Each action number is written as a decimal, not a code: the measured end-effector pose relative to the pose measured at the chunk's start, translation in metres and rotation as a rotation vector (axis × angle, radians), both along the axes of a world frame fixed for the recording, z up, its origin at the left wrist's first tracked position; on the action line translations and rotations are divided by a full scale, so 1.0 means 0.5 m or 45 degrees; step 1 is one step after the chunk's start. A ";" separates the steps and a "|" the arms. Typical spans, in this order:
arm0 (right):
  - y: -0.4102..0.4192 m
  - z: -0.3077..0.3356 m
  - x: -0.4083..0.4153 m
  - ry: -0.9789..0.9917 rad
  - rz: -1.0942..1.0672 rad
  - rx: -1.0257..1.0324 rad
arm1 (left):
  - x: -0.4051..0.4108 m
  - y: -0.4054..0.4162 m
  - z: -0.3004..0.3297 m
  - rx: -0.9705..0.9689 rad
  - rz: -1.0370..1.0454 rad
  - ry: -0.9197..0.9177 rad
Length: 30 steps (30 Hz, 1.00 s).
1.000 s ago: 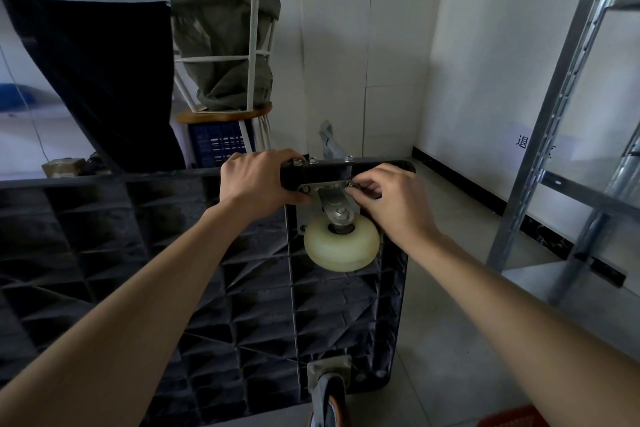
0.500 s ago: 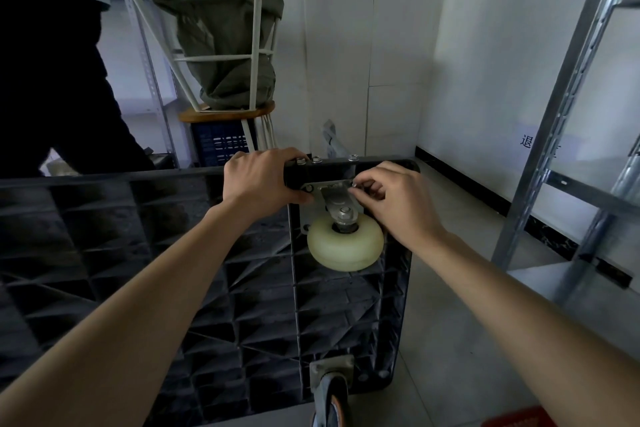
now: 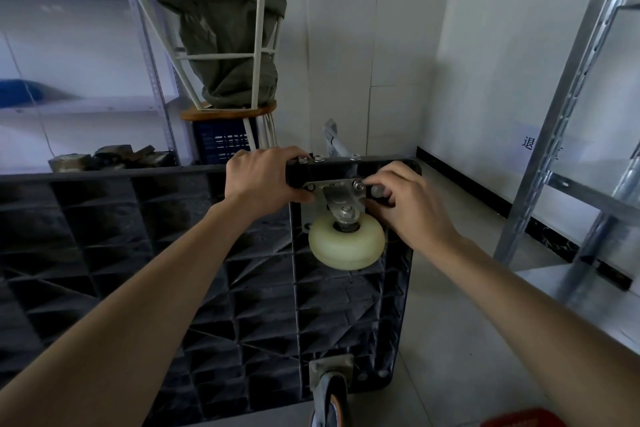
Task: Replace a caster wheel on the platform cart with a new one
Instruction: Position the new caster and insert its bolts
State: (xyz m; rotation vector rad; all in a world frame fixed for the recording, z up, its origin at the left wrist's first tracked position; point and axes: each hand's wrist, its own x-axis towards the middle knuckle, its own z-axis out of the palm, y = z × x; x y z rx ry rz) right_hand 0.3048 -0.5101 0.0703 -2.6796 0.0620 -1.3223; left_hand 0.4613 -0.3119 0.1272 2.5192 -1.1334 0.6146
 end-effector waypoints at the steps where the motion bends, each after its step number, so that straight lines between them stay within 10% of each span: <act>1: -0.003 -0.001 0.000 -0.033 -0.029 0.003 | 0.000 -0.001 0.000 -0.002 0.000 -0.001; 30: 0.004 0.008 0.001 0.059 -0.072 -0.150 | 0.003 -0.001 -0.006 -0.031 -0.008 -0.040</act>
